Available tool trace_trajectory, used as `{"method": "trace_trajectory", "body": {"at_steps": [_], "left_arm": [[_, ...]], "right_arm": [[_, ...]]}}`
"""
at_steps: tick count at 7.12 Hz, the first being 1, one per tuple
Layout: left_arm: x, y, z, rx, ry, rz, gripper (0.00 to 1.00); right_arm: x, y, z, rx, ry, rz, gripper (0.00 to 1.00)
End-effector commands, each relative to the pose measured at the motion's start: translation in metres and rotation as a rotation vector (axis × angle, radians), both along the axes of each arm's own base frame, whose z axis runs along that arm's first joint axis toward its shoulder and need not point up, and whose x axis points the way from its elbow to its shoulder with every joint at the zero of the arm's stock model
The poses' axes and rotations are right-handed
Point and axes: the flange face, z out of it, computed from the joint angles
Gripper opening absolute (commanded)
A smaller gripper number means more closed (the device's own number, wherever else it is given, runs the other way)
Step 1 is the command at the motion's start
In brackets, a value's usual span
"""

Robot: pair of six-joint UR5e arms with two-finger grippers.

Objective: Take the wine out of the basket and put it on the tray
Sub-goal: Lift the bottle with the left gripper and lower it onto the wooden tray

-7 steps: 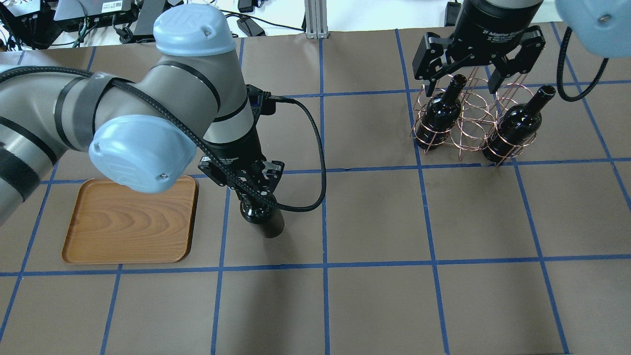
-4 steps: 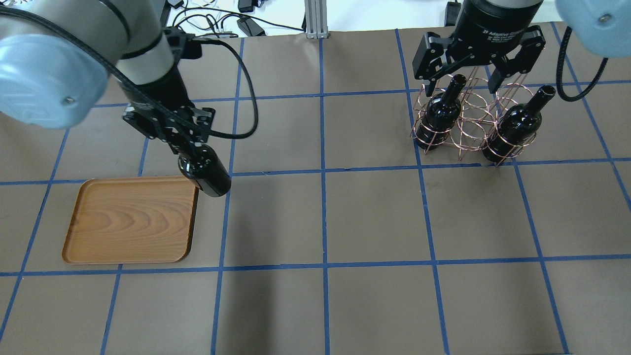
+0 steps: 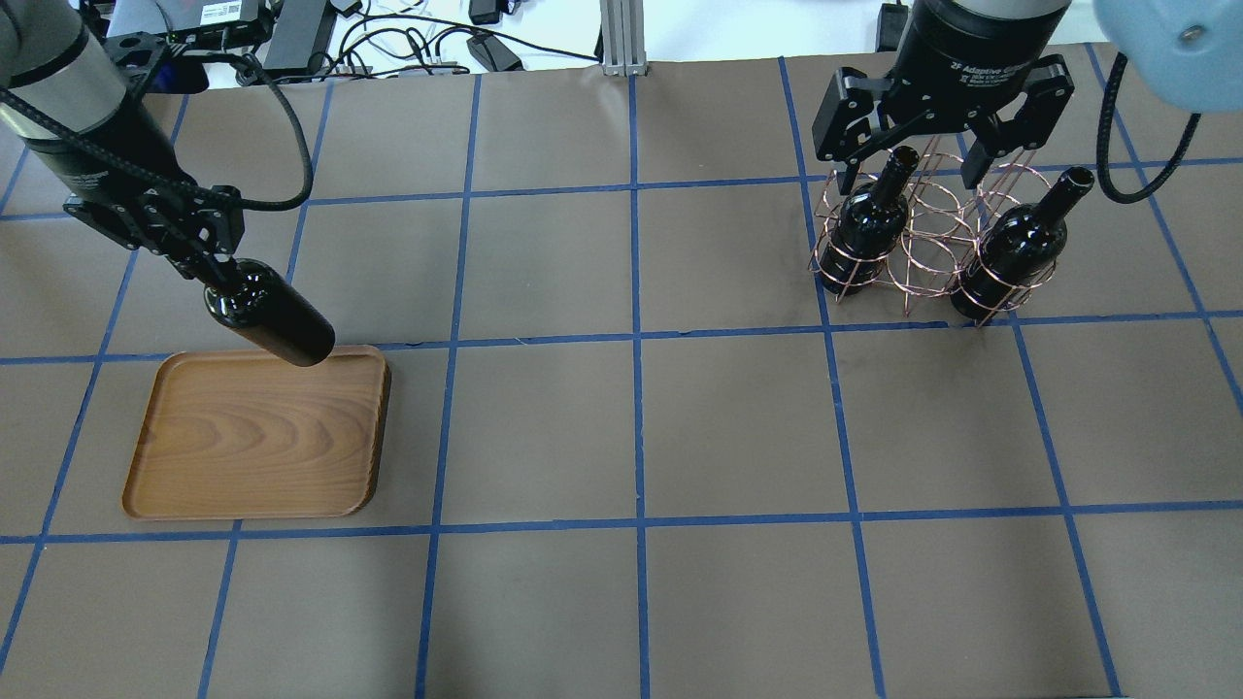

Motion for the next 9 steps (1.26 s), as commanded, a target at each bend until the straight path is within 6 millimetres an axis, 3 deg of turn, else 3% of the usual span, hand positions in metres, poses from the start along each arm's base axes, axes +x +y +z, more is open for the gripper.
{"method": "trace_trajectory", "body": {"at_steps": [1, 3, 8, 9], "left_arm": [[0.049, 0.011, -0.023, 0.046, 0.029, -0.008, 0.0], [0.068, 0.02, -0.052, 0.059, 0.034, 0.021, 0.0], [0.073, 0.022, -0.061, 0.105, -0.004, 0.011, 0.0], [0.072, 0.022, -0.06, 0.103, -0.001, 0.02, 0.6]], "right_arm": [[0.0, 0.0, 0.0, 0.004, 0.0, 0.0, 1.0], [0.0, 0.0, 0.0, 0.004, 0.0, 0.0, 1.0], [0.0, 0.001, -0.001, 0.006, 0.0, 0.0, 1.0], [0.0, 0.0, 0.0, 0.004, 0.0, 0.0, 1.0]]}}
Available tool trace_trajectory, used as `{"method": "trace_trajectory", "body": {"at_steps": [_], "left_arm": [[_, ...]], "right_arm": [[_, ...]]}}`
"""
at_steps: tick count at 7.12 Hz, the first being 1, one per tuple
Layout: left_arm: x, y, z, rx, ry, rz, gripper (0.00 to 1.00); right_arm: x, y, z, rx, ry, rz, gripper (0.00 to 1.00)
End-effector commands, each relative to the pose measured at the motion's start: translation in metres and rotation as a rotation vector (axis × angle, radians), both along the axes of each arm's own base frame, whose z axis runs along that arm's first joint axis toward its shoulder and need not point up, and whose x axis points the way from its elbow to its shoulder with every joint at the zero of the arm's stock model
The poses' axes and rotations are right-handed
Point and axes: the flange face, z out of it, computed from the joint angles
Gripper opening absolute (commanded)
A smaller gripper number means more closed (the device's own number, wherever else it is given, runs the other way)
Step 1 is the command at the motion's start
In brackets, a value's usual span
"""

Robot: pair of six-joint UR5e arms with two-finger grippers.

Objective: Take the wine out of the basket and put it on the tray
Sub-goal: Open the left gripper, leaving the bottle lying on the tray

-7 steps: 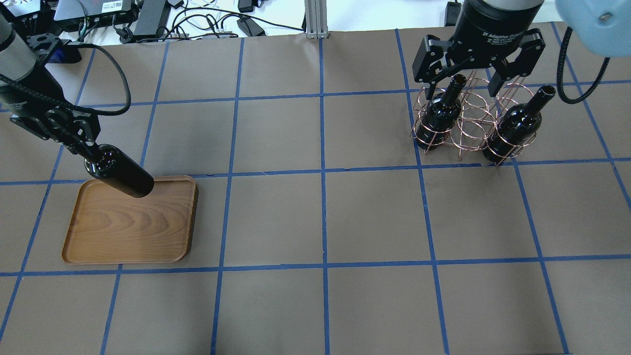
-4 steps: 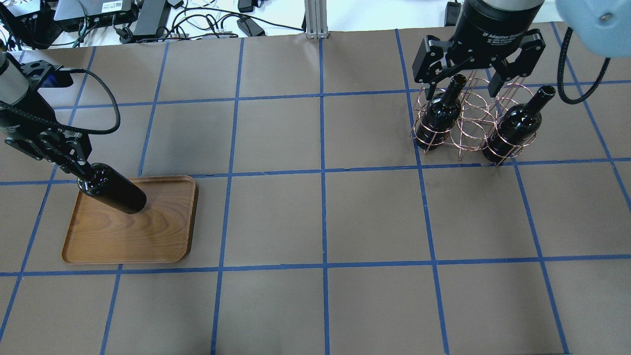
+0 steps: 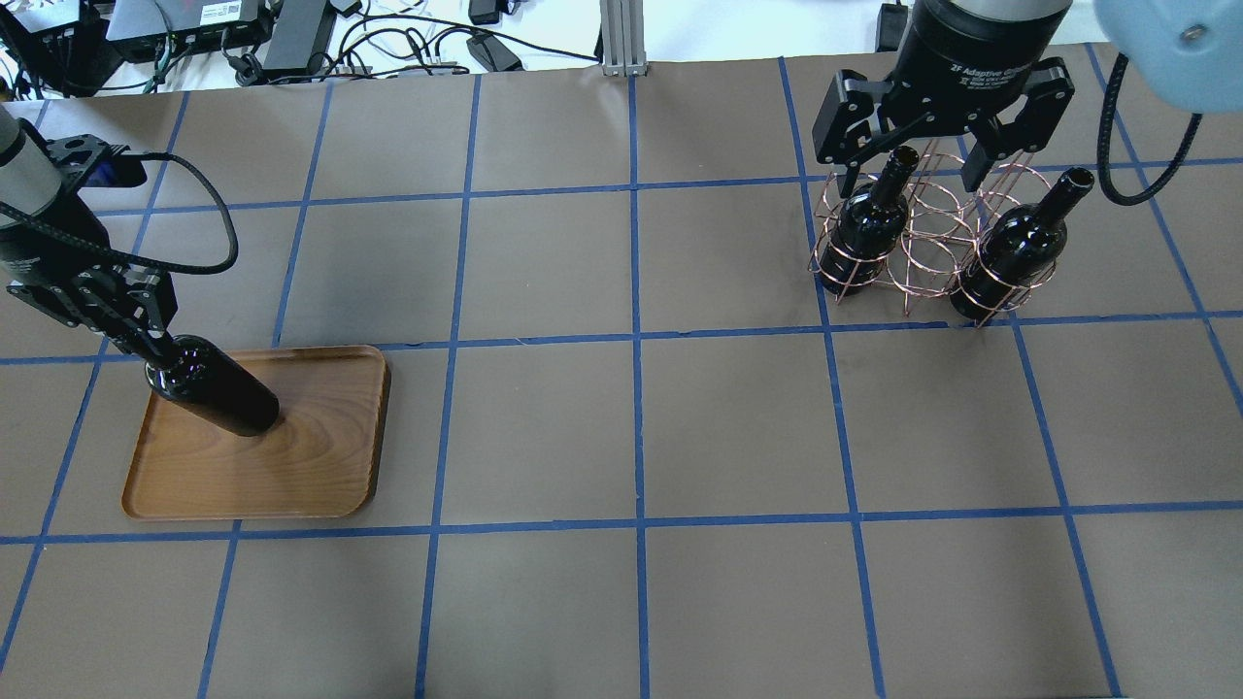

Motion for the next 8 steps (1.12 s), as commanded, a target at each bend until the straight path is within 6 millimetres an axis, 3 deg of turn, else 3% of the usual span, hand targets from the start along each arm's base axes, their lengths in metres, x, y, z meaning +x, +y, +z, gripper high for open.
{"method": "trace_trajectory", "body": {"at_steps": [1, 3, 4, 6, 7, 8], "left_arm": [[0.0, -0.001, 0.0, -0.002, 0.003, 0.009, 0.81], [-0.002, 0.001, 0.022, -0.041, -0.018, 0.008, 1.0], [-0.01, 0.004, 0.04, -0.056, -0.03, 0.031, 1.0], [-0.031, 0.013, 0.111, -0.065, -0.046, 0.155, 1.0], [-0.06, 0.018, 0.137, -0.105, -0.06, 0.146, 1.0], [-0.108, 0.026, 0.148, -0.138, -0.068, 0.142, 1.0]], "right_arm": [[0.0, 0.0, 0.0, -0.001, 0.0, 0.0, 1.0], [0.0, 0.0, 0.0, 0.0, 0.0, 0.0, 1.0], [0.0, 0.0, 0.0, 0.0, 0.0, 0.0, 1.0], [0.0, 0.0, 0.0, 0.0, 0.0, 0.0, 1.0], [0.0, 0.0, 0.0, 0.0, 0.0, 0.0, 1.0], [0.0, 0.0, 0.0, 0.0, 0.0, 0.0, 1.0]]}}
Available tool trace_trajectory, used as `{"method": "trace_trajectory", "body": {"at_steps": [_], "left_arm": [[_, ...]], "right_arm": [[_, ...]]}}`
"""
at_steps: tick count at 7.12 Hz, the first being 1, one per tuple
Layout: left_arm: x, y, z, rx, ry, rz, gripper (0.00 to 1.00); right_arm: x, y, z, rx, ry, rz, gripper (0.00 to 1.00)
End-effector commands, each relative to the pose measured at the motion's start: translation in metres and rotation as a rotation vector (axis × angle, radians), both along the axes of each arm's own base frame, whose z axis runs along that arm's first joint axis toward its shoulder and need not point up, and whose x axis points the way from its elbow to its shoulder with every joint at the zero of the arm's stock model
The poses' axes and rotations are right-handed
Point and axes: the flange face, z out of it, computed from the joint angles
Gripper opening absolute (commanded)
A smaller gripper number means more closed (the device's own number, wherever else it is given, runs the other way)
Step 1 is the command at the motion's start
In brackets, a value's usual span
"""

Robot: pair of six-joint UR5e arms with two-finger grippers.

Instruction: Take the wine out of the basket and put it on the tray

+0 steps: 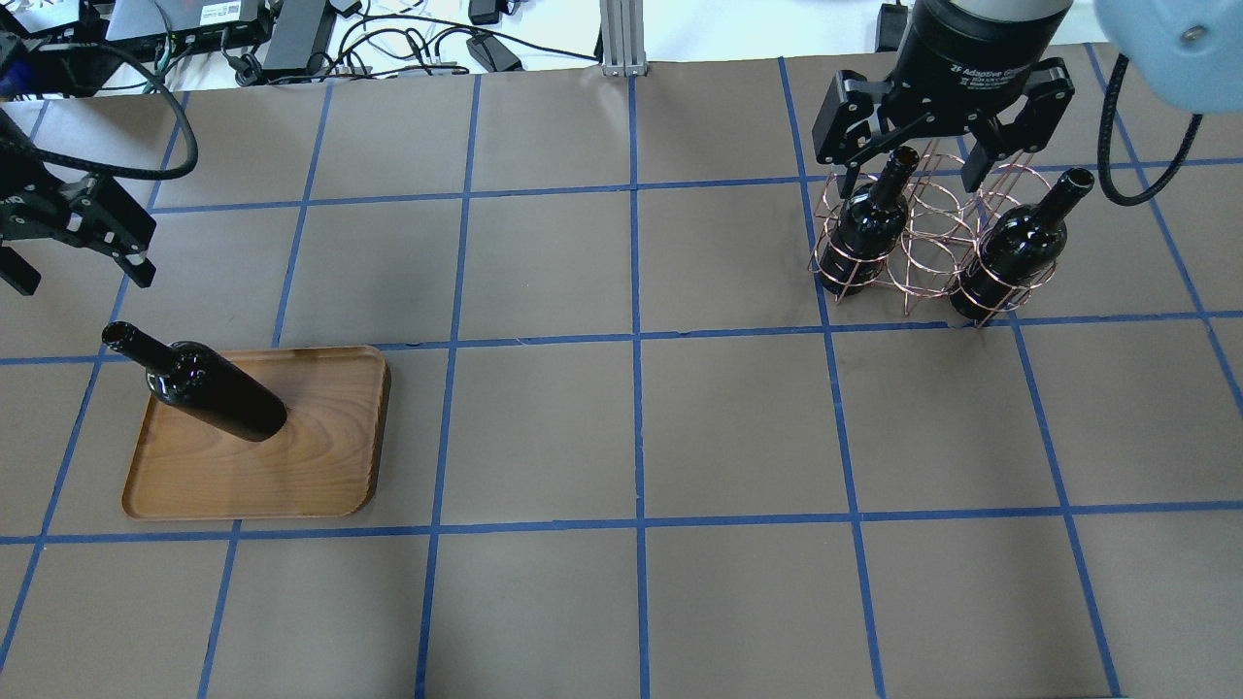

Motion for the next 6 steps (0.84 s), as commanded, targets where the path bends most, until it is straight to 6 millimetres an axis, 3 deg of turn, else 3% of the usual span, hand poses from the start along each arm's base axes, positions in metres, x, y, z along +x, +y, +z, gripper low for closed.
{"method": "trace_trajectory", "body": {"at_steps": [1, 2, 3, 6], "left_arm": [[-0.093, 0.021, 0.031, -0.064, -0.023, -0.02, 1.0], [-0.134, 0.029, 0.031, -0.076, 0.015, -0.034, 1.0], [-0.162, 0.037, 0.032, -0.083, 0.046, -0.073, 1.0], [-0.179, 0.048, 0.029, -0.083, 0.056, -0.128, 1.0]], "right_arm": [[0.0, 0.0, 0.0, 0.0, 0.0, 0.0, 1.0], [0.0, 0.0, 0.0, 0.0, 0.0, 0.0, 1.0], [0.0, 0.0, 0.0, 0.0, 0.0, 0.0, 1.0], [0.0, 0.0, 0.0, 0.0, 0.0, 0.0, 1.0]]}}
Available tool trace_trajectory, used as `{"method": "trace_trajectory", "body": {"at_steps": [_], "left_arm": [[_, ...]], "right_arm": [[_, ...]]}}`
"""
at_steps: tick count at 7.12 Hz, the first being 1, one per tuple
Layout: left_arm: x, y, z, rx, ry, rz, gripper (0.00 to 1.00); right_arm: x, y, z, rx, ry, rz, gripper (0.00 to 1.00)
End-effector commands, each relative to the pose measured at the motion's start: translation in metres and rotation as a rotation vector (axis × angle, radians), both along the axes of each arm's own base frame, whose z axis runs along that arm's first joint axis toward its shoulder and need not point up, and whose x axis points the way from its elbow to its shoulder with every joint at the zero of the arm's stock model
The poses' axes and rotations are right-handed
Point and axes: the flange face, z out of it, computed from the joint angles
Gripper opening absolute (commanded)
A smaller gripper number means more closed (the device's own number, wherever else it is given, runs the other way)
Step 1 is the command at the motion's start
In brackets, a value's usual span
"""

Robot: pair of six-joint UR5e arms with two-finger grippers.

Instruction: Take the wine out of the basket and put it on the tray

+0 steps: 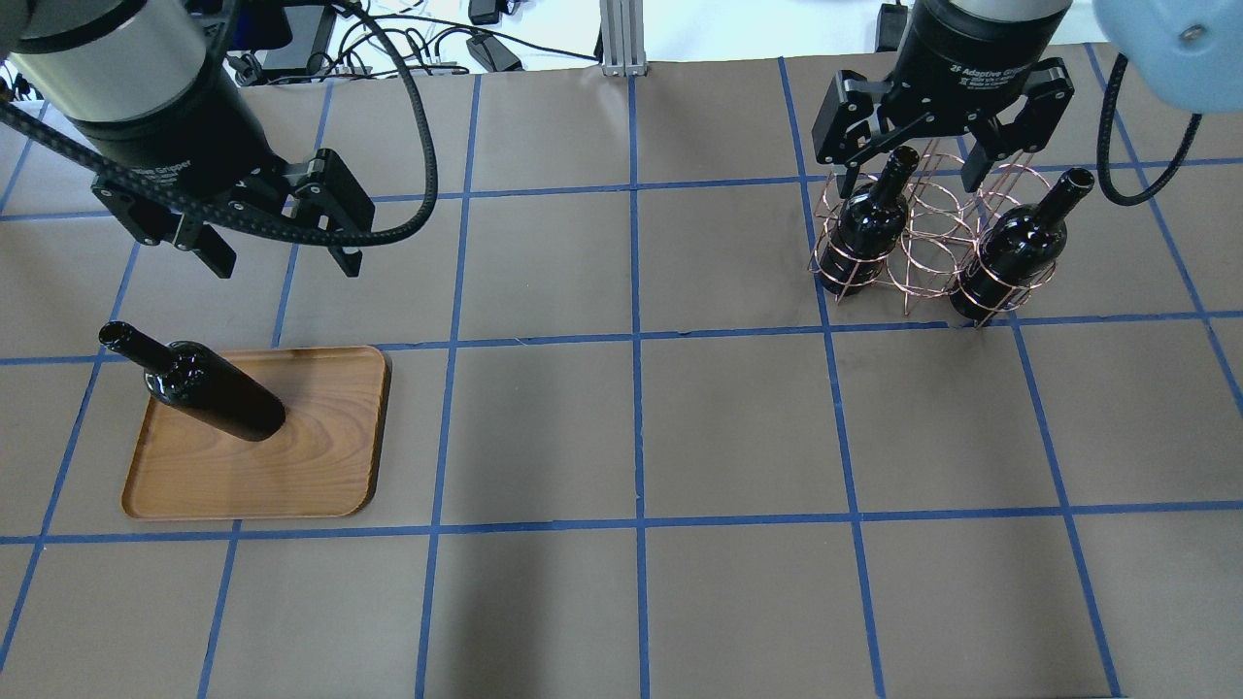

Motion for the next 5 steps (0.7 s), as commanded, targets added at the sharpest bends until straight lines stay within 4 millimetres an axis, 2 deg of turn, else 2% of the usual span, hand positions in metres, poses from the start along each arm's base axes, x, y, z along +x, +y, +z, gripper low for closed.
{"method": "trace_trajectory", "body": {"at_steps": [1, 3, 5], "left_arm": [[-0.005, 0.007, -0.003, 0.002, 0.003, -0.017, 1.0], [-0.007, 0.005, -0.007, -0.004, 0.006, -0.032, 0.98], [-0.008, -0.009, -0.015, -0.065, 0.01, -0.053, 0.99]], "right_arm": [[0.0, 0.0, 0.0, 0.0, 0.0, 0.0, 1.0], [0.0, 0.0, 0.0, 0.0, 0.0, 0.0, 1.0], [0.0, 0.0, 0.0, 0.0, 0.0, 0.0, 1.0]]}}
